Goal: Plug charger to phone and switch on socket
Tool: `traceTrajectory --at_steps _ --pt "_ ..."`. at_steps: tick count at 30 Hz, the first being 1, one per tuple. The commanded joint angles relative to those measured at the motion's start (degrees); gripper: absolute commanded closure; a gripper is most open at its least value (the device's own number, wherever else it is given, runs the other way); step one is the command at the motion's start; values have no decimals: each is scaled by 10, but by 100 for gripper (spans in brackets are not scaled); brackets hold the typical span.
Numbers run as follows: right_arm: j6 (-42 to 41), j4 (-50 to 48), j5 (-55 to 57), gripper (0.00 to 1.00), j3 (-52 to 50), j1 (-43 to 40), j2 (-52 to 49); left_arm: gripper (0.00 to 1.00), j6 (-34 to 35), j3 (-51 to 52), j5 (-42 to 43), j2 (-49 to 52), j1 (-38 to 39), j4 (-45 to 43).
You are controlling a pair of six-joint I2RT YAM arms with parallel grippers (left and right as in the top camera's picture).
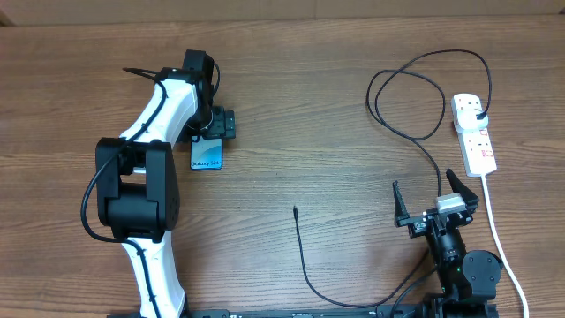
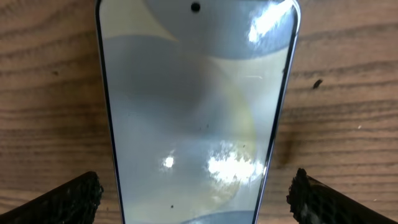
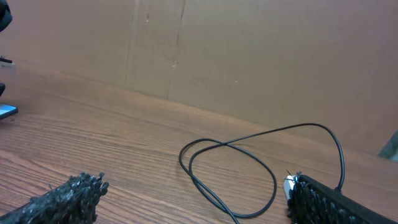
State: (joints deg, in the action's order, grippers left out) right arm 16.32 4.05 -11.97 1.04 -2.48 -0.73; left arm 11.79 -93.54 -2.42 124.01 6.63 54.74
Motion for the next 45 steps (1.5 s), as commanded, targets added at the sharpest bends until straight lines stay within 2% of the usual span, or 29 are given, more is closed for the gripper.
traceTrajectory --at_steps 1,45 --pt "0 -3 6 0 -6 3 6 0 -11 -12 -8 9 -4 -6" --pt "0 -3 6 0 -6 3 6 0 -41 -11 -8 10 -3 -26"
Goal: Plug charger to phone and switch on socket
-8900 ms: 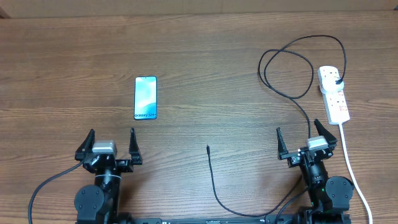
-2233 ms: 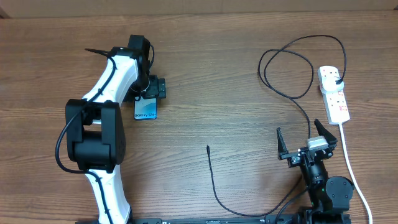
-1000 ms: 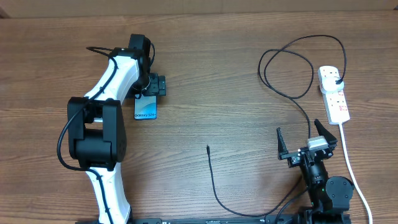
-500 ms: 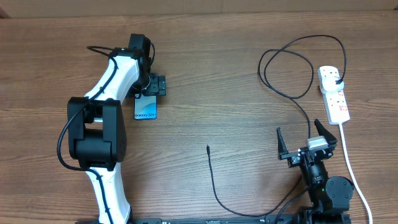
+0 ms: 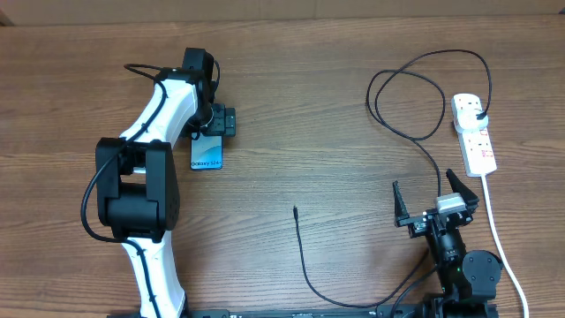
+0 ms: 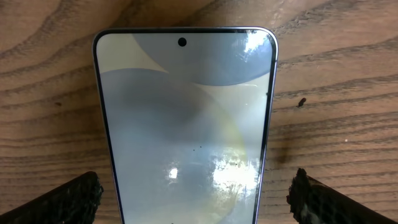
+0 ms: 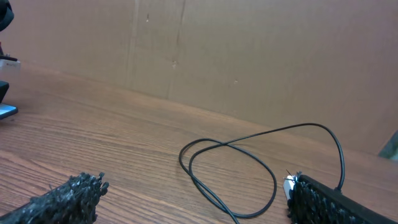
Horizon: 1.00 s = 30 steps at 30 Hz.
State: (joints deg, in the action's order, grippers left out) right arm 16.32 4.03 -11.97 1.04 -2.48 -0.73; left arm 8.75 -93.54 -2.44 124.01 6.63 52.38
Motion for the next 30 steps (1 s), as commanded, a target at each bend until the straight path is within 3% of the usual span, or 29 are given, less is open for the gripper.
traceTrajectory --at_steps 1,30 --pt "0 -3 6 0 -6 3 6 0 -11 -11 -8 10 -3 -2" --pt "0 -3 6 0 -6 3 6 0 -11 -3 -16 14 -3 -8"
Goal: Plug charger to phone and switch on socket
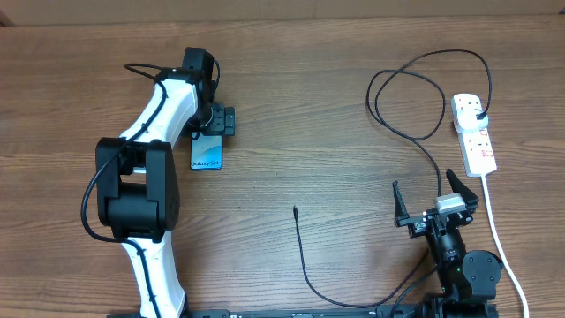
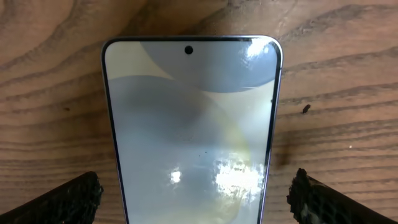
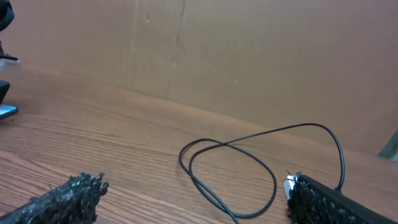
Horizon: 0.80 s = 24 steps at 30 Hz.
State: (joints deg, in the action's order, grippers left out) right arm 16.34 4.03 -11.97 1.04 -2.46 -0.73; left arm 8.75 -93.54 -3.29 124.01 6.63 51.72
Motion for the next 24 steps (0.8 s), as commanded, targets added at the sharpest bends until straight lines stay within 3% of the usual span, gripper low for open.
traceTrajectory --at_steps 1,24 --pt "-1 -3 6 0 -6 3 6 0 -11 -3 -7 14 -3 -2" --pt "-1 -3 6 0 -6 3 6 0 -11 40 -7 14 -3 -29"
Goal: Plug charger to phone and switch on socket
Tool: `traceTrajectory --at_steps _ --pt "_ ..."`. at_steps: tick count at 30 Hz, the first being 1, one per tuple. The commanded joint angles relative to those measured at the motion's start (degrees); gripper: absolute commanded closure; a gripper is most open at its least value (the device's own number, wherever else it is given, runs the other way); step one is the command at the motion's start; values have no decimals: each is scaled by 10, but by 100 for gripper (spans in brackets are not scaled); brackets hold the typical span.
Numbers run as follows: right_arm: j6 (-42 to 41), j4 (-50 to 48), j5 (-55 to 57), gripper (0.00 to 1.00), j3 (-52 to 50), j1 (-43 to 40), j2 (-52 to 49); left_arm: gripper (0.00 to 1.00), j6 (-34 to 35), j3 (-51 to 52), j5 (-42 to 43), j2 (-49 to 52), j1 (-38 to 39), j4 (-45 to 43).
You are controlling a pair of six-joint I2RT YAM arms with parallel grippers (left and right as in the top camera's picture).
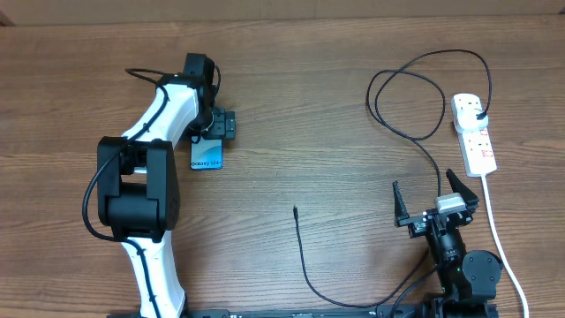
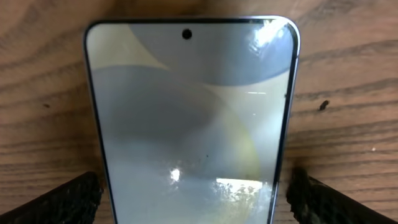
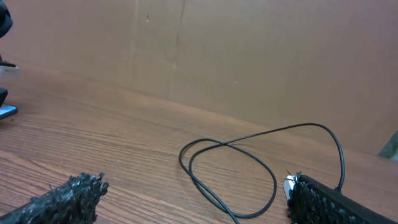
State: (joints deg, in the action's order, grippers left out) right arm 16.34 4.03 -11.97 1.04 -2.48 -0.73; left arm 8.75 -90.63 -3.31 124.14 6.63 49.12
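Observation:
The phone (image 1: 207, 155) lies flat on the table, screen up, and fills the left wrist view (image 2: 189, 118). My left gripper (image 1: 214, 124) hangs over its far end, open, with a finger (image 2: 53, 199) on each side of the phone (image 2: 193, 199) and wood showing between fingers and phone edges. The black charger cable (image 1: 305, 256) lies loose, its free plug end (image 1: 295, 210) mid-table. The cable loops (image 3: 227, 165) back to the white power strip (image 1: 474, 134). My right gripper (image 1: 433, 201) stands open and empty (image 3: 199, 199) near the front edge.
The strip's white cord (image 1: 496, 230) runs down the right side past my right arm. A brown cardboard wall (image 3: 249, 56) stands behind the table. The cable's big loop (image 1: 410, 93) lies left of the strip.
In the left wrist view the phone looks larger and its top edge sits higher in the frame, so my left gripper is closer to it. Phone, cable and right arm have not moved.
My left gripper was open close over the phone, whose top edge ran out of the wrist view. Then it stood further back with the whole top edge showing, stayed so, and now is close again. The phone lay still throughout and the right arm held its place.

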Motion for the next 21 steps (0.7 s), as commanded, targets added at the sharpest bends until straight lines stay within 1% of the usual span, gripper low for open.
traceTrajectory --at_steps 1,21 --pt "-1 -3 6 0 -6 3 6 0 -11 12 -7 12 -3 -4" --pt "-1 -3 6 0 -6 3 6 1 -11 17 -7 12 -3 -12"
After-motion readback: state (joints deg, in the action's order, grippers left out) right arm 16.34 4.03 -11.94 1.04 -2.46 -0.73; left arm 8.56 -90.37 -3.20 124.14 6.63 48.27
